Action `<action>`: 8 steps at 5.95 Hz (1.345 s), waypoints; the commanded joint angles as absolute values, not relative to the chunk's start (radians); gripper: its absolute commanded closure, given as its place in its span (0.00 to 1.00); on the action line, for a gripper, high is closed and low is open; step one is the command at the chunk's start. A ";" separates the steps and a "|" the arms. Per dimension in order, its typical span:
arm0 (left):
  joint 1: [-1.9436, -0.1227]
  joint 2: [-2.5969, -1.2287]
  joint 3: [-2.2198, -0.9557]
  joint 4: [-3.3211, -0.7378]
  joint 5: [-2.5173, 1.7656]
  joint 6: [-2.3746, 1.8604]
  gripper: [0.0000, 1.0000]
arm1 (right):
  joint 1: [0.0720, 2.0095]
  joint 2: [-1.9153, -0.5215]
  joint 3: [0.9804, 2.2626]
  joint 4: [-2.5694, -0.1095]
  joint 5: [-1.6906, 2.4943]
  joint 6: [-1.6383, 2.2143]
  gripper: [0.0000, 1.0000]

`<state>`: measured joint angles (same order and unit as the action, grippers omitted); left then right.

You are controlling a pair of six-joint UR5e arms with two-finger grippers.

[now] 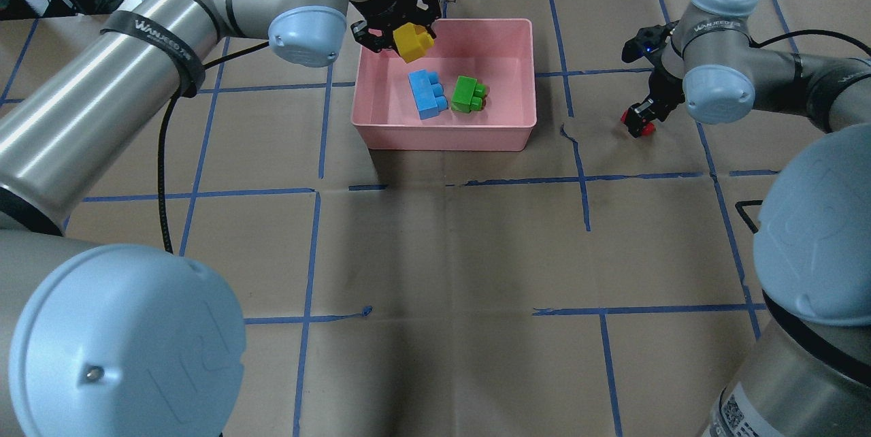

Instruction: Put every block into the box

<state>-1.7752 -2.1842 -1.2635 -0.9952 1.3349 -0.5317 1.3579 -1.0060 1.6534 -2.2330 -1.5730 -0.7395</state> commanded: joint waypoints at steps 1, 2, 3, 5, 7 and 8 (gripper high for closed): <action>-1.792 -2.215 -1.247 -0.992 1.342 -0.538 0.74 | 1.359 -1.006 1.652 -2.232 -1.571 -0.739 0.56; -1.792 -2.214 -1.247 -0.988 1.344 -0.532 0.51 | 1.359 -1.006 1.652 -2.232 -1.571 -0.739 0.62; -1.787 -2.212 -1.246 -0.983 1.342 -0.529 0.30 | 1.359 -1.006 1.651 -2.230 -1.572 -0.739 0.69; -1.731 -2.189 -1.246 -0.988 1.342 -0.450 0.06 | 1.358 -1.011 1.641 -2.229 -1.575 -0.739 0.76; -1.593 -2.108 -1.281 -1.076 1.395 -0.195 0.05 | 1.364 -1.041 1.539 -2.142 -1.569 -0.660 0.76; -1.544 -2.059 -1.285 -1.160 1.530 -0.007 0.04 | 1.373 -1.061 1.425 -1.999 -1.565 -0.540 0.76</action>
